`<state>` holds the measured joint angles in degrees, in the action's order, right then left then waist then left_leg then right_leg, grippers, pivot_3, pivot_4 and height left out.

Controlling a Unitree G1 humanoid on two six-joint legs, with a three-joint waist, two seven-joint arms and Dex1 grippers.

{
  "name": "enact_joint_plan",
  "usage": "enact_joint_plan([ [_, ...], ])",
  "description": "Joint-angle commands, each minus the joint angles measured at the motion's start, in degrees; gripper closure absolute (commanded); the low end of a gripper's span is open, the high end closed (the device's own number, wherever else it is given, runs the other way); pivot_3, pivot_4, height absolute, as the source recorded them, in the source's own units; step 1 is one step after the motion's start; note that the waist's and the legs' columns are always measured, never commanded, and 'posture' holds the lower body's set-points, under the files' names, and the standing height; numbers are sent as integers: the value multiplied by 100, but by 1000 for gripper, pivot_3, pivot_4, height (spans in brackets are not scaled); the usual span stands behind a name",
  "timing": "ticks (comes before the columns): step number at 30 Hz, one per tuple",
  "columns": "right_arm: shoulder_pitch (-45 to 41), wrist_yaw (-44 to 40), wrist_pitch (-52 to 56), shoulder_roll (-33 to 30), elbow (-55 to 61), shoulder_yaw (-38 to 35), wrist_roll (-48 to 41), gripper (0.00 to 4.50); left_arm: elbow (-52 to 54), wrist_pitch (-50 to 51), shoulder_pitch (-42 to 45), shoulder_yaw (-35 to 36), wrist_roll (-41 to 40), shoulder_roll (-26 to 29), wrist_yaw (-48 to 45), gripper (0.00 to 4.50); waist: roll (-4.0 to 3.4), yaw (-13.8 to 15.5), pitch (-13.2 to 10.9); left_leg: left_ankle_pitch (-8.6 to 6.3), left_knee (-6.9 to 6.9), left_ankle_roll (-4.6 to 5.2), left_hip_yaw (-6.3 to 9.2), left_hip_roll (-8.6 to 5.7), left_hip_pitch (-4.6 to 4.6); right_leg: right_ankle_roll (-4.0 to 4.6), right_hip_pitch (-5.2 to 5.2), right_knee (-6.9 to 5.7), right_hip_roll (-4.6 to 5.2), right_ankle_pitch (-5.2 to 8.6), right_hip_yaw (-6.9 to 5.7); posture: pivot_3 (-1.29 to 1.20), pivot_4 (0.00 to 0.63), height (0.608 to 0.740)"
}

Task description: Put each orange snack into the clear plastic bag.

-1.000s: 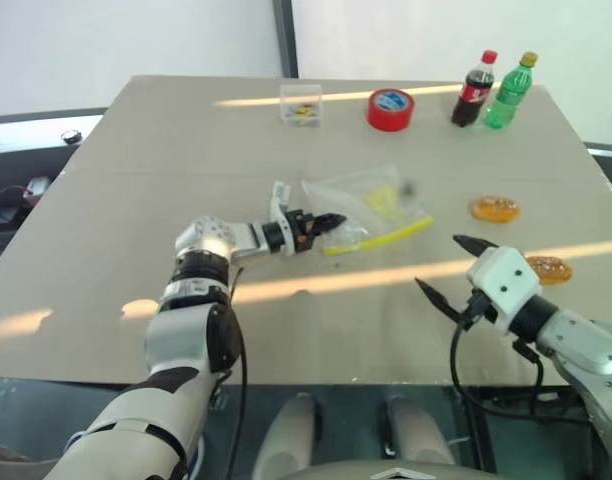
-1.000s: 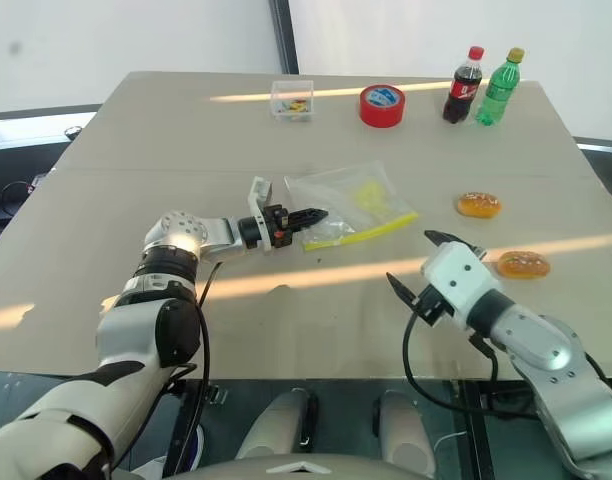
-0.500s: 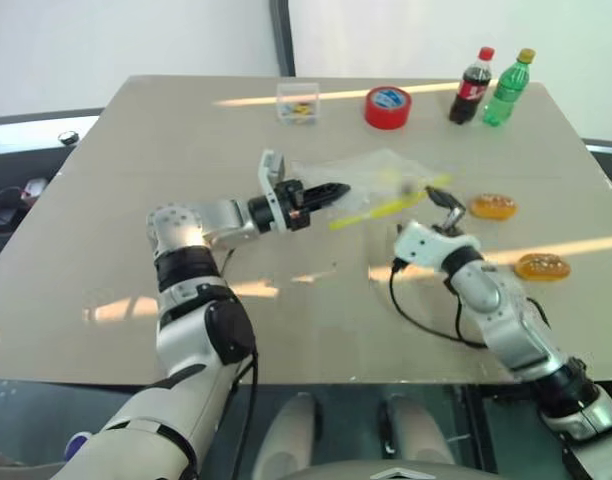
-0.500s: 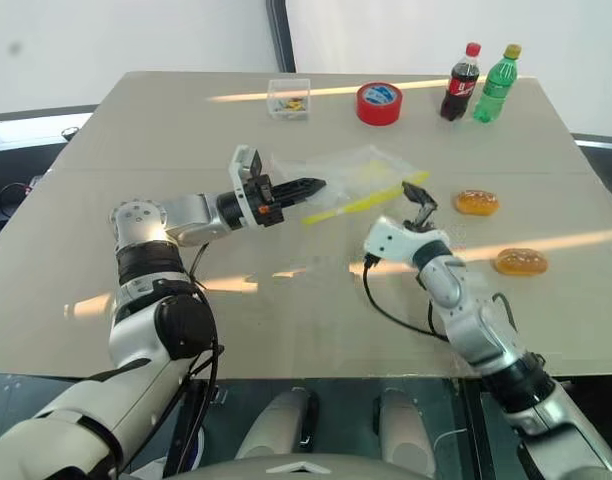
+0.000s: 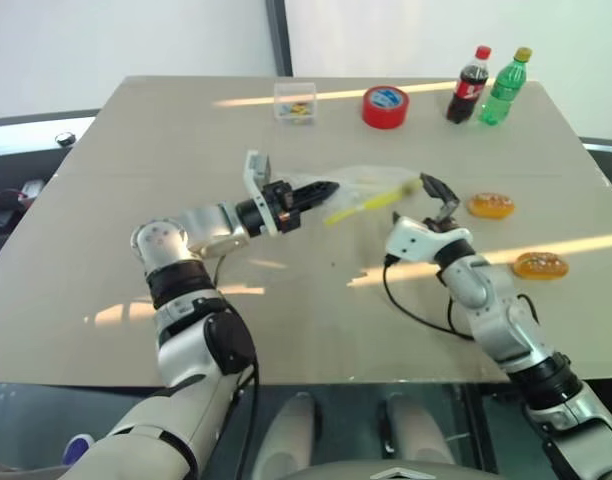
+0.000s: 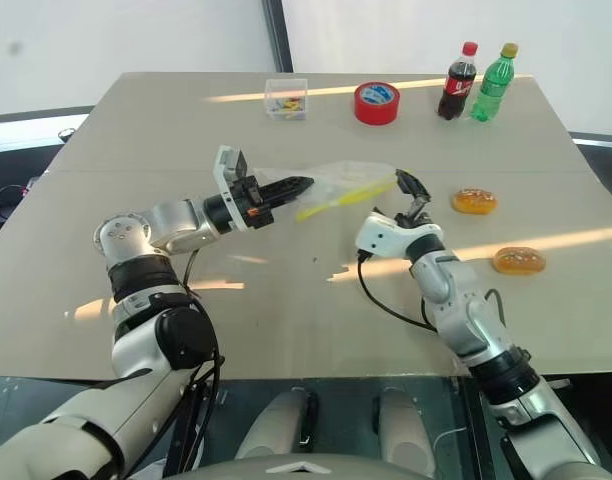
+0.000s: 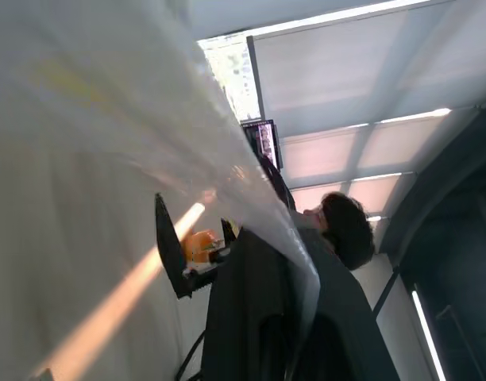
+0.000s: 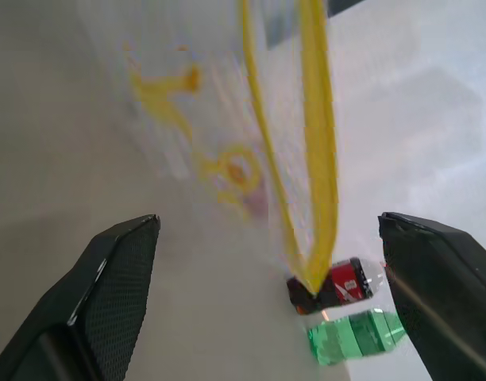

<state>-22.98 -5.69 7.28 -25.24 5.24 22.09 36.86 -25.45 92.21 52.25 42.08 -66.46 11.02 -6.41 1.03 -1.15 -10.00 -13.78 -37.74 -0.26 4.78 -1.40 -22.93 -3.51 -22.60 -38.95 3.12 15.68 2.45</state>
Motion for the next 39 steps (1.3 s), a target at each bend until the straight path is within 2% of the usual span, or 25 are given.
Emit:
enact_joint_plan([
  [1, -300, 87, -386, -9, -319, -107, 21, 0, 219, 29, -81, -225, -456, 228, 34, 4433, 0, -6, 0, 0, 0, 0, -1, 0, 0, 0, 0, 0, 1, 0, 1, 0, 150, 740],
  [4, -477, 73, -669, -110, -644, -181, 2, 0, 238, 29, -177, -461, -617, 419, -17, 4433, 0, -5, 0, 0, 0, 0, 0, 0, 0, 0, -1, 0, 0, 0, 1, 0, 150, 740],
  [5, -499, 57, -750, -147, -705, -209, -16, 247, 232, 29, -198, -498, -655, 461, -18, 4485, 0, -2, 0, 0, 1, 0, 0, -1, 0, 1, -1, 0, -1, 0, 0, 0, 150, 740],
  [6, -504, 42, -810, -178, -738, -236, -34, 247, 231, 29, -214, -526, -685, 492, -19, 4485, 0, 5, 0, 0, 1, 0, 0, -1, 0, 1, -1, 0, -1, 0, 0, 0, 150, 740],
  [9, -505, -58, -981, -270, -807, -277, -89, 1435, 228, 29, -231, -580, -761, 561, -29, 4500, 0, 2, 0, 0, 1, 0, 0, -1, -1, 1, 0, 2, 1, 0, 1, 0, 150, 740],
  [10, -511, -94, -1036, -292, -838, -275, -108, 1648, 228, 29, -227, -580, -769, 561, -27, 4500, 0, 1, 0, 0, 1, 0, 0, -1, -1, 0, 0, 2, 1, 0, 1, 0, 150, 740],
  [11, -513, -107, -1078, -305, -865, -277, -118, 2406, 245, 28, -227, -587, -761, 558, -37, 4500, 0, 1, 0, 0, 1, 0, 0, -1, -1, 1, 0, 2, 0, 0, 1, 0, 150, 740],
  [12, -517, -117, -1112, -316, -889, -280, -127, 2508, 257, 28, -225, -588, -750, 552, -43, 4500, 0, 0, 0, 0, 1, 0, 0, -2, -1, 0, 0, 2, 0, 0, 0, 0, 150, 740],
  [13, -525, -119, -1132, -318, -909, -288, -134, 3023, 271, 28, -224, -589, -733, 548, -51, 4500, 0, 0, 0, 0, 1, 0, 0, -2, -1, 0, 0, 1, -1, 0, 0, 0, 150, 740],
  [16, -566, -122, -1192, -311, -975, -343, -150, 4178, 360, -28, -235, -684, -623, 573, -86, 4500, 0, -1, 0, 0, 1, 0, -1, -2, 0, 0, 0, 2, -1, 0, 1, 0, 150, 740],
  [17, -586, -123, -1211, -312, -999, -364, -159, 4435, 464, -85, -266, -806, -526, 617, -149, 4500, 0, -1, 0, 0, 1, 0, -1, -1, -1, 0, 0, 2, -1, 0, 1, 0, 150, 740],
  [19, -629, -142, -1229, -301, -1059, -423, -208, 4435, 708, -282, -355, -1045, -333, 729, -334, 4500, 0, -11, 0, 0, 2, 0, -2, -1, -1, 0, -1, 2, -1, 0, 2, 0, 150, 740],
  [20, -660, -157, -1215, -290, -1103, -471, -255, 4492, 898, -426, -425, -1208, -219, 825, -496, 4248, 0, -23, 0, 0, 3, 0, -2, -1, 0, 1, -1, 2, -1, 0, 2, 0, 150, 740],
  [22, -748, -204, -1193, -285, -1224, -565, -351, 4500, 1279, -677, -549, -1532, -5, 1023, -821, 3664, 0, -49, 0, 0, 5, -1, -3, 0, 0, 1, -1, 2, -1, 0, 4, 0, 150, 740],
  [23, -784, -223, -1194, -289, -1280, -598, -387, 4500, 1424, -795, -599, -1675, 101, 1101, -954, 3199, 0, -69, 0, 1, 5, -1, -3, 0, 0, 1, -1, 2, -1, 0, 3, 0, 150, 740],
  [26, -1026, -356, -1150, -297, -1616, -734, -589, 4500, 2788, -2279, -1171, -3057, 1323, 1960, -2099, 1970, -1, -115, -1, 0, 12, -1, -9, 0, 1, 1, -1, 5, -1, -1, 9, 0, 150, 740],
  [27, -1118, -415, -1107, -294, -1741, -770, -650, 4500, 3237, -3125, -1425, -3607, 1973, 2354, -2594, 1643, 0, -126, -1, 1, 21, -1, -18, 0, 7, 2, -2, 6, 0, -1, 16, 0, 150, 740],
  [29, -1336, -564, -1064, -317, -2000, -744, -675, 4500, 3873, -4903, -1955, -4432, 3236, 3005, -3398, 1643, -2, -138, -1, 1, 42, -2, -39, 3, 13, 4, -14, 10, -4, -1, 34, 0, 150, 740],
  [31, -1564, -716, -931, -273, -2223, -744, -731, 4500, 4143, -6110, -2313, -4662, 3960, 3114, -3541, 1643, -3, -121, -2, 2, 55, -2, -45, 6, 16, 6, -19, 16, -4, 0, 39, 0, 150, 740],
  [34, -1840, -927, -837, -190, -2406, -690, -756, 4500, 4337, -7215, -2665, -4940, 4720, 3091, -3642, 1643, -2, -93, -3, 1, 56, 0, -44, 15, 3, 6, -22, 26, 0, 0, 37, 0, 150, 740],
  [39, -1932, -1179, -753, -108, -2279, -646, -760, 4500, 4383, -8158, -2684, -5335, 6191, 2665, -2783, 1643, -2, -77, -3, -3, 54, 8, -40, 12, -2, 5, -22, 26, -1, 0, 31, 0, 150, 740],
])
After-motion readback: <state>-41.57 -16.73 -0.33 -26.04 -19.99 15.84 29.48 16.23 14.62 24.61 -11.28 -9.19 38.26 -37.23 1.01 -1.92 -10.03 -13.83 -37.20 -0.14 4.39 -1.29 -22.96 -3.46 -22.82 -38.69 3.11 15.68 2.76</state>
